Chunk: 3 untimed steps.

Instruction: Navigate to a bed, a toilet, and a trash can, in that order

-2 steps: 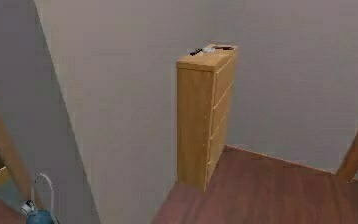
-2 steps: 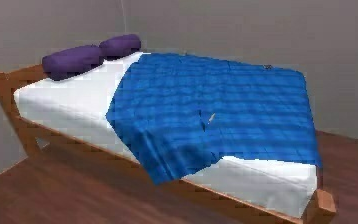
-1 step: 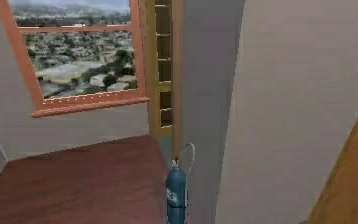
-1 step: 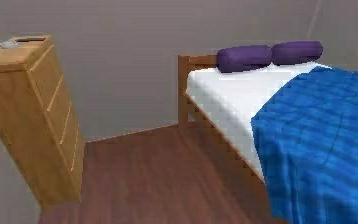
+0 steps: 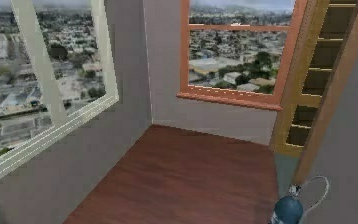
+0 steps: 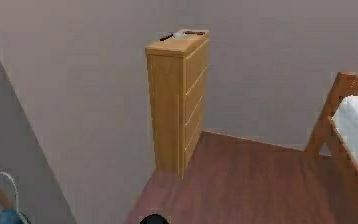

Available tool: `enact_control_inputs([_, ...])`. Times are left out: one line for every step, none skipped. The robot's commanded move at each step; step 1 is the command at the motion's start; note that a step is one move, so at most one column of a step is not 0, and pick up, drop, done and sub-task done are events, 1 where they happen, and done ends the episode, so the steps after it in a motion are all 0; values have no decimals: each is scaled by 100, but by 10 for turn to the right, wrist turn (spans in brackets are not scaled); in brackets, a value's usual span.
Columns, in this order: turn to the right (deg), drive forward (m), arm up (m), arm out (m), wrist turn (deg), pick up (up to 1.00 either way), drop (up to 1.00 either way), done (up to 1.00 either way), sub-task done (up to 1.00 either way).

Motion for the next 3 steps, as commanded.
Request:
enact_control_inputs([0, 80, 0, 0, 0, 0, 0, 0, 0])
enact_control_inputs([120, 0, 0, 0, 0, 0, 0, 0, 0])
enact_control_inputs([0, 40, 0, 0, 0, 0, 0, 0, 0])
